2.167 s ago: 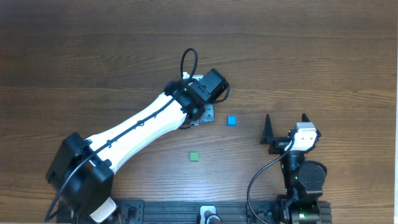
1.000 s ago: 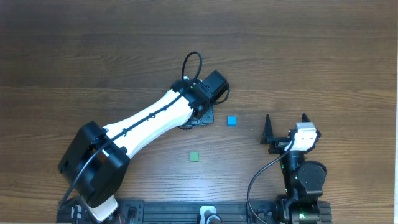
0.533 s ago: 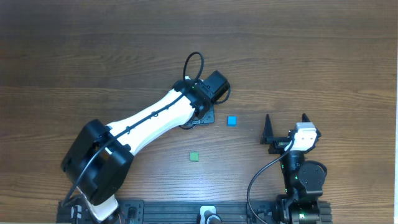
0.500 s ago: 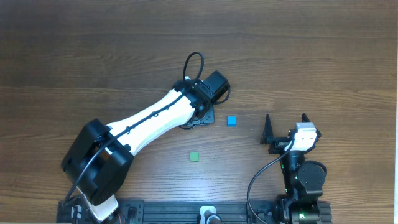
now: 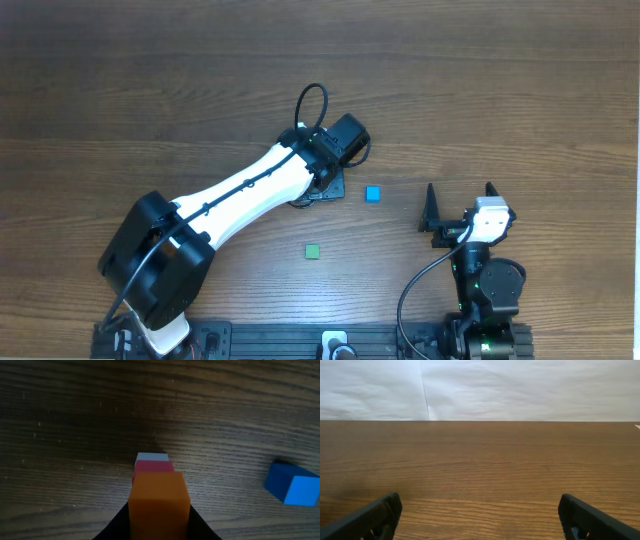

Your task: Stack Cubes

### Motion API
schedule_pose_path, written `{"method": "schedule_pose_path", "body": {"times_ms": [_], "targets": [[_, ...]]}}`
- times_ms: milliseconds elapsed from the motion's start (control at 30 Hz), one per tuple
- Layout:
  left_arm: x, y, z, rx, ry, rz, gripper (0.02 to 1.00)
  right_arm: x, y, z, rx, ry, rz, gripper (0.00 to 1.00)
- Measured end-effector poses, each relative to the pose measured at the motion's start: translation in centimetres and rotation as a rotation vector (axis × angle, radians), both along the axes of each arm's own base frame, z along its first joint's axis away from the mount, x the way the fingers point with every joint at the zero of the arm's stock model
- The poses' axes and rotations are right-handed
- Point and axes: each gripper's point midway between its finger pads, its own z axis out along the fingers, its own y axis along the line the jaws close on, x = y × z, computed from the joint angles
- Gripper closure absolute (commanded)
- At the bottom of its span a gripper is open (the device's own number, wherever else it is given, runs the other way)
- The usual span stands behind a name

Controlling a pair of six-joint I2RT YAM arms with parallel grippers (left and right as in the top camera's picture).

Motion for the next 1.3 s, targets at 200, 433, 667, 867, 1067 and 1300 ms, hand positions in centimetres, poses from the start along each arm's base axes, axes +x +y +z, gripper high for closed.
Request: {"method": "schedule_pose_path", "body": {"times_ms": [200, 433, 667, 867, 1067, 1300], "targets": [[-0.02, 0.01, 0.0, 0.001, 0.001, 0.0, 0.917, 0.0, 0.0, 0.0, -0.001, 0.0, 0.0, 0.007], [-0.03, 0.02, -0.01, 0.001, 0.001, 0.0, 0.901, 0.0, 0.0, 0.0, -0.001, 0.0, 0.0, 0.007], [-0.2, 0.2, -0.04, 0.008, 0.008, 0.0, 0.882, 0.0, 0.0, 0.0, -0.001, 0.0, 0.0, 0.009], [-0.2, 0.2, -0.04, 0.008, 0.008, 0.0, 0.86, 0.0, 0.0, 0.0, -0.001, 0.0, 0.0, 0.007], [-0.2, 0.2, -0.04, 0.008, 0.008, 0.0, 0.787, 0.0, 0.01, 0.0, -0.001, 0.0, 0.0, 0.007], [-0.21, 0.2, -0.04, 0.009, 0.009, -0.003, 0.652, 0.0, 0.0, 0.0, -0.001, 0.0, 0.0, 0.007]]}}
